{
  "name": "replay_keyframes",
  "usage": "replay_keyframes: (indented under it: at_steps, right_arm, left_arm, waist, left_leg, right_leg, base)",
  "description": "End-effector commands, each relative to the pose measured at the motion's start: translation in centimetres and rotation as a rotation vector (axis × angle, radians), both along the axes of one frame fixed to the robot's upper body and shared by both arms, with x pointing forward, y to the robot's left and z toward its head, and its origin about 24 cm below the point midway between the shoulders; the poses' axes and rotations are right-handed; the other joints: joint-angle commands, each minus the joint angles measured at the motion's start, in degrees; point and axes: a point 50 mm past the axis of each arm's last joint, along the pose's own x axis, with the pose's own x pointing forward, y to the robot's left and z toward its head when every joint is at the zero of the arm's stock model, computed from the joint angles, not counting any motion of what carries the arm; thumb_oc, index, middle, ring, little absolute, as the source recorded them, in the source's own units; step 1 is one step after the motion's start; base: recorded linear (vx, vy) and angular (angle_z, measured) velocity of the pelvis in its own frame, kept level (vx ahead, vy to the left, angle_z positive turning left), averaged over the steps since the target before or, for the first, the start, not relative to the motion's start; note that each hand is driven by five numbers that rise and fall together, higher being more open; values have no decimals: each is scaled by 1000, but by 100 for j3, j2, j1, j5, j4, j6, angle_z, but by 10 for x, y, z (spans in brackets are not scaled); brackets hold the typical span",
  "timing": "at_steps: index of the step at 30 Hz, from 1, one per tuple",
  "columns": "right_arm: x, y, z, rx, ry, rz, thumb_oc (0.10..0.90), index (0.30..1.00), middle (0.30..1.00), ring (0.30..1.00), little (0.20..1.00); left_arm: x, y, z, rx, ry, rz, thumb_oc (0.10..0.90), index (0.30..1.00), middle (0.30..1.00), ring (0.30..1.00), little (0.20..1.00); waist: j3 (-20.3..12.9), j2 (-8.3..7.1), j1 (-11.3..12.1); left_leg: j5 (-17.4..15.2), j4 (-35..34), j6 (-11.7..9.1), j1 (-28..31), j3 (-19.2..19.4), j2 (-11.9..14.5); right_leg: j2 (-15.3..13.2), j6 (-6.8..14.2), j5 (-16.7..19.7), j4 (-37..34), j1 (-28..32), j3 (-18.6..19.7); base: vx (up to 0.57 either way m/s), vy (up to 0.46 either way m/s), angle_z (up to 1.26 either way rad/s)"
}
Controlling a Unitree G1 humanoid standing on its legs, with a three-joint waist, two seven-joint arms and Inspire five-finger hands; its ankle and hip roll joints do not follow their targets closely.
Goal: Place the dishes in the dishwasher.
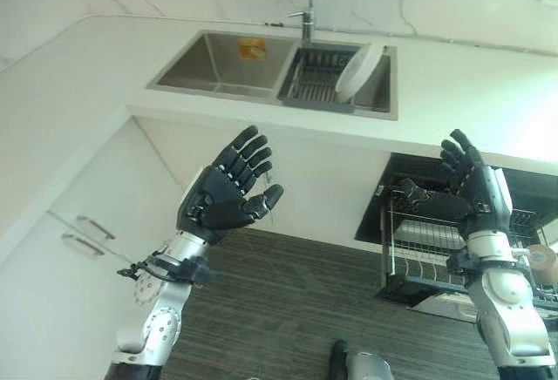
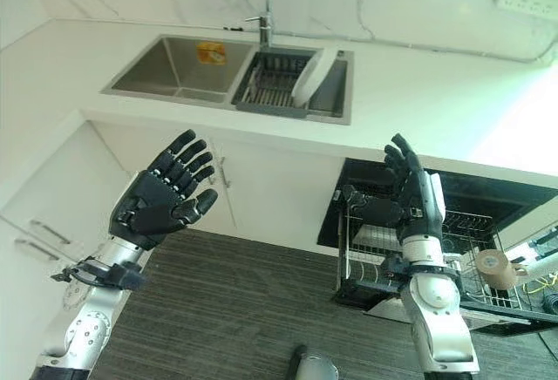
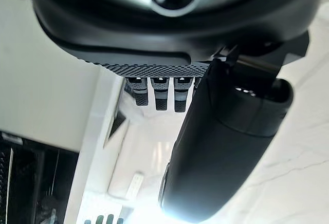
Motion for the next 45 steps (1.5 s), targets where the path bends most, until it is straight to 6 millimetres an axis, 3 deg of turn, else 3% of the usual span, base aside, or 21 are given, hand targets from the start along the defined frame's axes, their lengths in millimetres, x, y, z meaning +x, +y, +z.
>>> replay_keyframes:
  at_steps: [1, 2, 3, 6, 7, 9, 13, 15, 20, 23, 27, 30, 32, 35, 38, 41, 42, 45]
  right_arm:
    - [-3, 2, 55, -68, -294, 78, 800, 900, 900, 900, 900]
    - [-2, 5, 54, -92, -295, 84, 800, 900, 900, 900, 900]
    - [-2, 5, 55, -124, -291, 84, 800, 900, 900, 900, 900]
    - [2, 5, 61, -138, -301, 92, 800, 900, 900, 900, 900]
    - [2, 5, 62, -131, -306, 103, 800, 900, 900, 900, 900]
    - [0, 4, 61, -106, -314, 118, 800, 900, 900, 900, 900]
    - [-3, 3, 58, -94, -318, 142, 800, 900, 900, 900, 900]
    - [-4, 2, 60, -100, -319, 148, 800, 900, 900, 900, 900]
    - [-11, -5, 64, -100, -325, 114, 800, 900, 900, 900, 900]
    - [-11, -4, 65, -74, -350, 67, 800, 900, 900, 900, 900]
    - [-10, 0, 64, -51, -358, 56, 800, 900, 900, 900, 900]
    - [-10, 6, 62, -56, -341, 82, 800, 900, 900, 900, 900]
    - [-8, 8, 60, -74, -314, 129, 800, 900, 900, 900, 900]
    - [-8, 8, 63, -94, -323, 145, 800, 900, 900, 900, 900]
    - [-8, 7, 65, -83, -341, 146, 800, 900, 900, 900, 900]
    - [-8, 9, 60, -31, -333, 156, 800, 900, 900, 900, 900]
    - [-8, 9, 59, -27, -333, 156, 800, 900, 900, 900, 900]
    - [-8, 4, 58, -7, -332, 140, 800, 900, 900, 900, 900]
  left_arm:
    - [-4, -6, 46, -144, -249, -34, 800, 900, 900, 900, 900]
    - [-5, -7, 45, -151, -254, -34, 800, 900, 900, 900, 900]
    - [-5, -8, 46, -155, -261, -32, 800, 900, 900, 900, 900]
    - [-4, -8, 46, -175, -263, -42, 800, 900, 900, 900, 900]
    - [-4, -6, 46, -171, -266, -40, 800, 900, 900, 900, 900]
    - [-7, -1, 43, -168, -271, -28, 800, 900, 900, 900, 900]
    - [-12, 6, 36, -178, -272, 1, 800, 900, 900, 900, 900]
    - [-13, 8, 34, -173, -274, 7, 800, 900, 900, 900, 900]
    - [-14, 11, 47, -154, -344, -10, 800, 900, 900, 900, 900]
    - [-10, 2, 69, -75, -437, -62, 800, 900, 900, 900, 900]
    - [-7, -3, 82, 3, -490, -77, 800, 900, 900, 900, 900]
    - [-6, -5, 86, 44, -499, -71, 800, 900, 900, 900, 900]
    - [-7, -5, 85, 51, -493, -63, 800, 900, 900, 900, 900]
    - [-10, -5, 85, 45, -486, -79, 800, 900, 900, 900, 900]
    - [-12, -7, 83, 42, -472, -76, 800, 900, 900, 900, 900]
    - [-12, -10, 79, 61, -458, -80, 800, 900, 900, 900, 900]
    - [-11, -10, 79, 65, -457, -77, 800, 900, 900, 900, 900]
    - [-8, -9, 78, 67, -447, -75, 800, 900, 900, 900, 900]
  waist:
    - [-356, -172, 45]
    - [-318, -197, 83]
    - [-266, -229, 88]
    - [-211, -193, 48]
    - [-195, -117, 16]
    - [-214, 91, -30]
    - [-299, 235, -25]
    - [-330, 237, -27]
    - [-353, 238, -56]
    - [-348, 221, -51]
    - [-352, 270, -39]
    - [-311, 343, -17]
    - [-296, 286, -28]
    - [-283, 185, 8]
    - [-214, 29, 35]
    - [-194, -138, -104]
    - [-191, -147, -113]
    - [-249, -107, -135]
  left_leg:
    - [859, 698, 104, -376, 117, -487]
    - [1023, 962, 83, -638, 91, -419]
    - [920, 1024, 137, -869, 173, -304]
    - [804, 229, 253, -786, 502, -195]
    - [787, -34, 247, -775, 550, -100]
    - [650, -34, 163, -1166, 232, 218]
    - [612, -34, 52, -1629, -277, 500]
    - [453, -34, 83, -1586, -206, 505]
    - [179, -34, 247, -1441, -101, 317]
    - [-33, -34, 443, -1341, -259, 22]
    - [-180, -34, 658, -1334, -398, -199]
    - [-262, -34, 798, -1268, -306, -324]
    - [-306, -34, 842, -1233, -173, -403]
    - [-330, -34, 800, -1178, -202, -491]
    - [-513, -34, 769, -981, -159, -610]
    - [-793, -34, 801, -768, -229, -769]
    - [-819, -34, 809, -749, -241, -782]
    - [-902, -34, 803, -548, -194, -679]
  right_leg:
    - [-190, 607, -138, -613, 541, 183]
    - [-185, 561, -159, -613, 572, 212]
    - [-189, 552, -189, -613, 616, 214]
    - [-170, 613, -215, -613, 699, 243]
    - [-110, 648, -237, -613, 733, 282]
    - [60, 697, -287, -613, 746, 384]
    - [84, 683, -436, -613, 819, 535]
    - [-19, 724, -480, -613, 890, 486]
    - [-292, 952, -436, -613, 1102, 392]
    - [-472, 1185, -73, -613, 1175, 291]
    - [-368, 1227, 295, -613, 1365, 170]
    - [-456, 1233, 578, 387, 1179, -40]
    - [-350, 1231, 556, 592, 947, -39]
    - [-78, 1118, 623, -360, 982, -210]
    - [-382, 1101, 588, -613, 605, -223]
    - [-807, 1311, 1171, -613, -148, 175]
    - [-833, 1331, 1227, -613, -180, 199]
    - [-717, 1300, 698, -613, -65, 120]
  base:
    - [178, -207, -53]
    - [141, -169, -51]
    - [128, -110, -51]
    - [155, 26, -10]
    - [176, 171, 1]
    - [180, 217, 3]
    - [187, 275, -14]
    - [239, 350, -33]
    - [208, 352, -4]
    - [181, 356, 18]
    - [142, 265, 40]
    - [117, 310, 13]
    - [86, 148, -7]
    - [138, -18, -28]
    - [147, -109, -30]
    - [269, -229, 8]
    - [346, -297, 37]
    - [312, -287, 26]
